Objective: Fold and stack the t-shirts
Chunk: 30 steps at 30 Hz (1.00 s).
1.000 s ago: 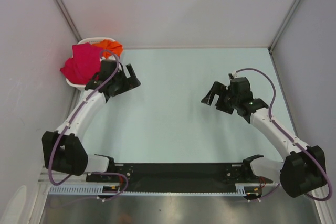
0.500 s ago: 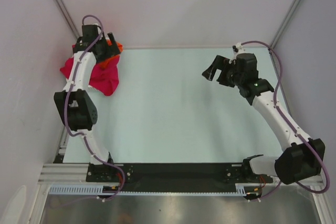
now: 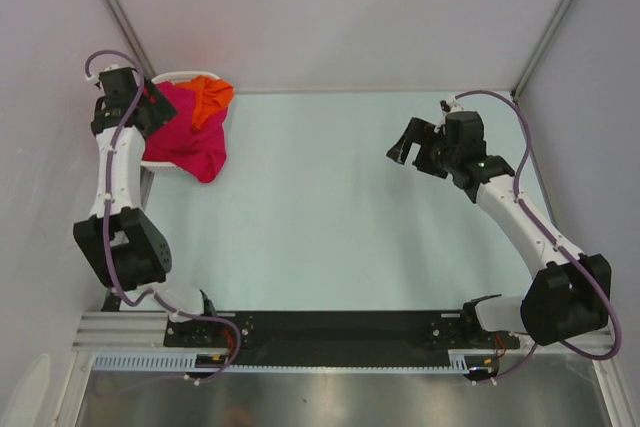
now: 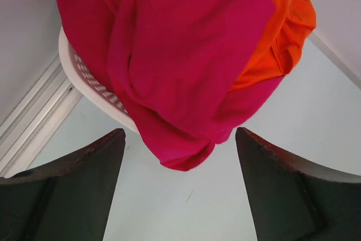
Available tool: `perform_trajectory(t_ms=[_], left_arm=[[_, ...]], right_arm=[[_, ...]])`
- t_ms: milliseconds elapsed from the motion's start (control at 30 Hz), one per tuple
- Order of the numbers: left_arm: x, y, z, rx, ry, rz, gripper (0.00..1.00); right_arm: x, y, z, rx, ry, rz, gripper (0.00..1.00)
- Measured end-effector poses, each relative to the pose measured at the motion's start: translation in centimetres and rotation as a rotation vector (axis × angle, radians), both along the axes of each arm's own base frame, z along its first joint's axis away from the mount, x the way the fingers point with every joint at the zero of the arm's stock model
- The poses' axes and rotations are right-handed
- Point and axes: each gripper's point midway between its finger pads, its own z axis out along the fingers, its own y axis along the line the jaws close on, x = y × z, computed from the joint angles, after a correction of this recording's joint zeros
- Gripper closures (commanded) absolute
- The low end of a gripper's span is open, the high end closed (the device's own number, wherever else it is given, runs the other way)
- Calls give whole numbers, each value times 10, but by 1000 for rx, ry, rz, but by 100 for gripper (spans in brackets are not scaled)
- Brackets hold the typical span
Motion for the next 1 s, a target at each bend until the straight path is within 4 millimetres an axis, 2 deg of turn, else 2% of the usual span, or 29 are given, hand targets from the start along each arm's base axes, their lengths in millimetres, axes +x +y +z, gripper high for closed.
perform_trajectory(t_ms=[100,300,400,500,533,600,733,800,833,867,900,967,1000], left_arm=[[9,13,-3,14,-1,30,18],[35,16,-56,4,86,-3,20],[50,16,-75,-13,107,-33,27],[61,18,-84,-9,106,-41,37],[63,19,-86,-4,107,-44,46],[64,20,-85,3,103,-44,48],[70,26,-80,29,70,-25,66],[71,29,-79,42,67,-17,72],[71,30,-78,46,66,-13,79],[71,32,-78,50,66,-11,80],[71,33,-78,53,64,-7,88],[71,34,-78,58,65,-9,86],[70,35,-78,59,66,-8,77]], right_arm=[[-4,-3,-9,-6,27,-4,0],[-6,-8,-14,-19,46,-10,0],[-8,-11,-17,-21,60,-13,0],[-8,-12,-17,-21,63,-16,0],[-8,-13,-17,-21,64,-17,0],[-7,-13,-17,-22,64,-18,0],[-7,-14,-16,-26,60,-25,0],[-7,-16,-15,-28,55,-32,0],[-7,-16,-14,-28,53,-35,0],[-7,-16,-13,-28,51,-35,0],[-7,-16,-13,-27,51,-35,0],[-8,-16,-13,-27,52,-35,0],[-8,-16,-14,-28,54,-36,0]])
